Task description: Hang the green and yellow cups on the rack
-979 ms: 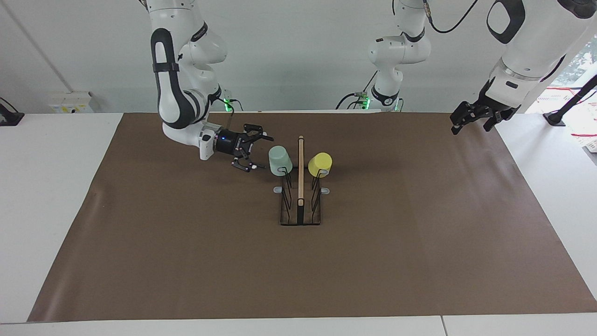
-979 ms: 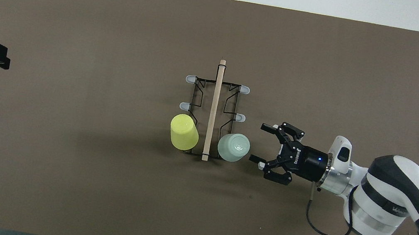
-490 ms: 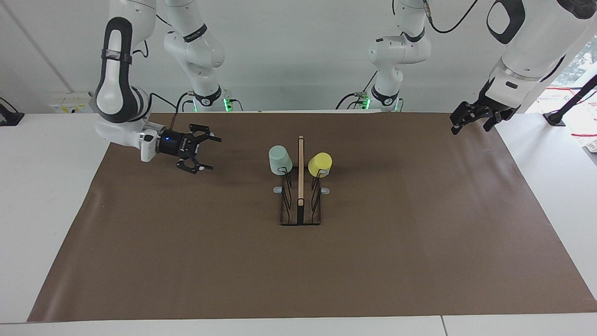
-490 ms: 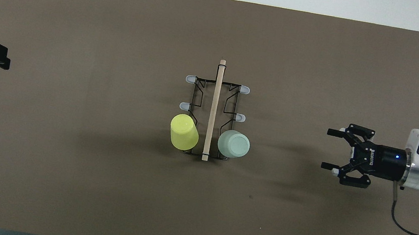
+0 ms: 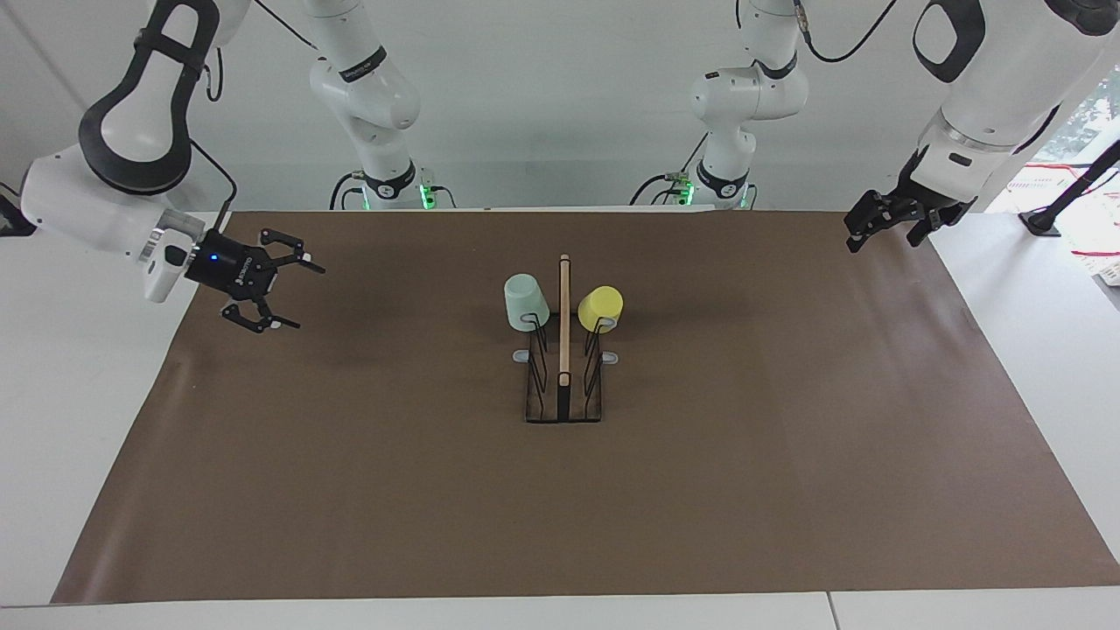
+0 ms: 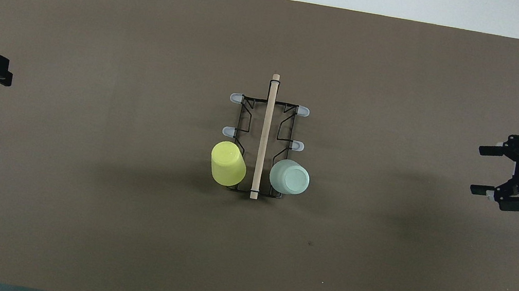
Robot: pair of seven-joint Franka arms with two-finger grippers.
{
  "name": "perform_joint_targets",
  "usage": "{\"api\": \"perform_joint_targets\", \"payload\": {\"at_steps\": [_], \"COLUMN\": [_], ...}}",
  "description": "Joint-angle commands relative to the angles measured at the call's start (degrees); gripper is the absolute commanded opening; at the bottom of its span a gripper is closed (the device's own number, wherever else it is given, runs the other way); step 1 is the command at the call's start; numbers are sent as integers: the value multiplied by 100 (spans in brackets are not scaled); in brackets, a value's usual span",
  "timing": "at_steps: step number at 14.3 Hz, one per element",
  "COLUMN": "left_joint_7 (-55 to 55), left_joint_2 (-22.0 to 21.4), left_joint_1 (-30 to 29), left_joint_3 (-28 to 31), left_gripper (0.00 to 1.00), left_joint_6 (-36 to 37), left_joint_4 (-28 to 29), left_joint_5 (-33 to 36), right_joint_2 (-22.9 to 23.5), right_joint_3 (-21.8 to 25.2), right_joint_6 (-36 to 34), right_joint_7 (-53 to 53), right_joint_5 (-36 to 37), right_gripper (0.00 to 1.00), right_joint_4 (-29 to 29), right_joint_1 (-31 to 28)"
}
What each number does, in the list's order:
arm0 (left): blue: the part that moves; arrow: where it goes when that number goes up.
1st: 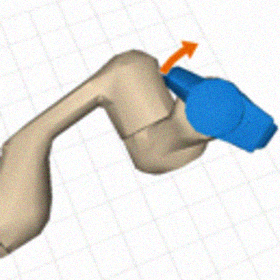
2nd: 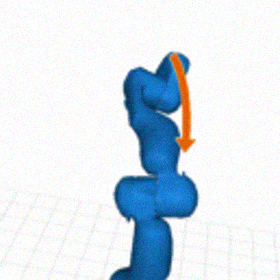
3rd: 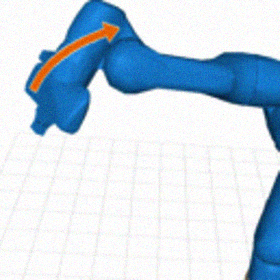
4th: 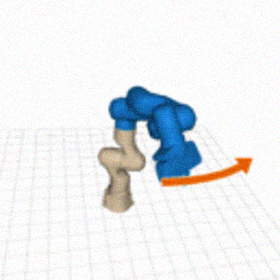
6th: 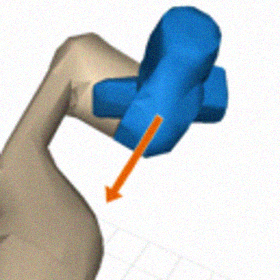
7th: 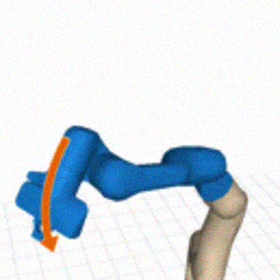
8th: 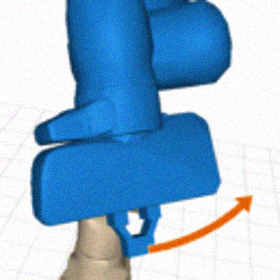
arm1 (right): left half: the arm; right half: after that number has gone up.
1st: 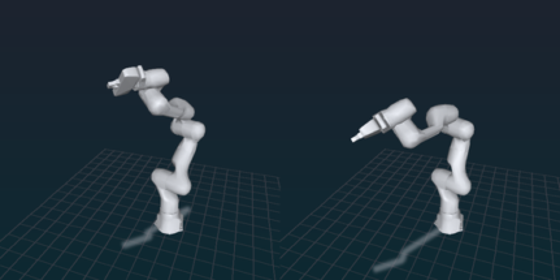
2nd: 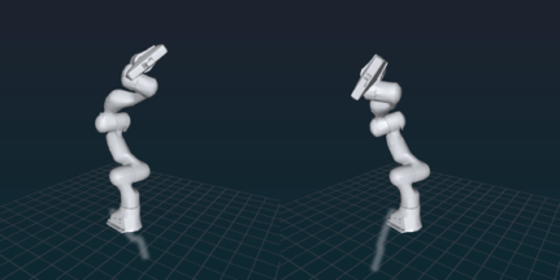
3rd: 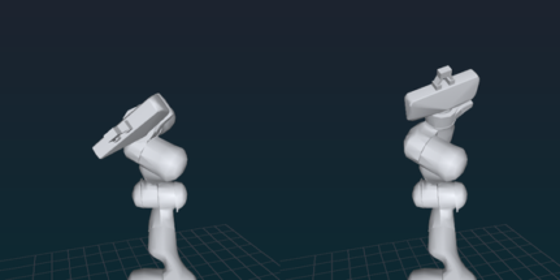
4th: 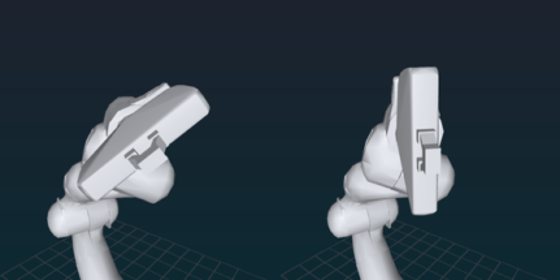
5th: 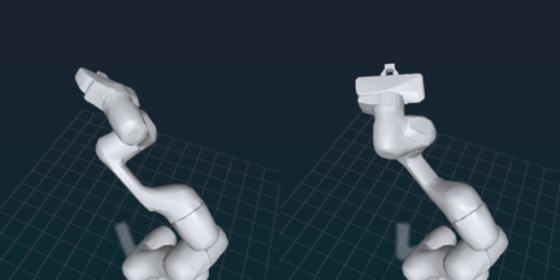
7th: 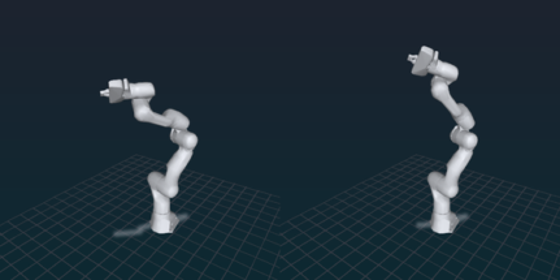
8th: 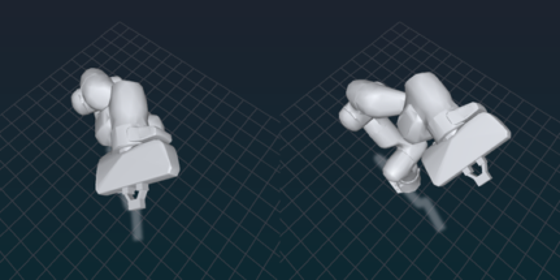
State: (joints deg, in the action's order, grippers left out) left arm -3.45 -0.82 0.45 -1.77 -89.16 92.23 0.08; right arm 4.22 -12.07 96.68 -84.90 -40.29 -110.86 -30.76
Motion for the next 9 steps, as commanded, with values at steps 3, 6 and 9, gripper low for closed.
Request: {"api": "perform_joint_targets", "payload": {"at_steps": [3,6,9], "left_joint_7": [11,11,11], "left_joint_2": [-146,-155,-146], "left_joint_1": [-54,-54,-54], "left_joint_3": [-34,-34,-34], "left_gripper": [100,100,100], "left_joint_6": [-40,-40,-40], "left_joint_4": [173,173,173], "left_joint_5": [89,89,89], "right_joint_2": [150,9,53], "right_joint_3": [-59,-103,-112], "right_joint_6": [-122,-587,-1412], "right_joint_7": [2579,3810,5102], "right_joint_5": [2195,3112,3501], "right_gripper": [100,100,100], "right_joint_4": [1170,1741,2497], "right_joint_1": [438,920,1379]}}
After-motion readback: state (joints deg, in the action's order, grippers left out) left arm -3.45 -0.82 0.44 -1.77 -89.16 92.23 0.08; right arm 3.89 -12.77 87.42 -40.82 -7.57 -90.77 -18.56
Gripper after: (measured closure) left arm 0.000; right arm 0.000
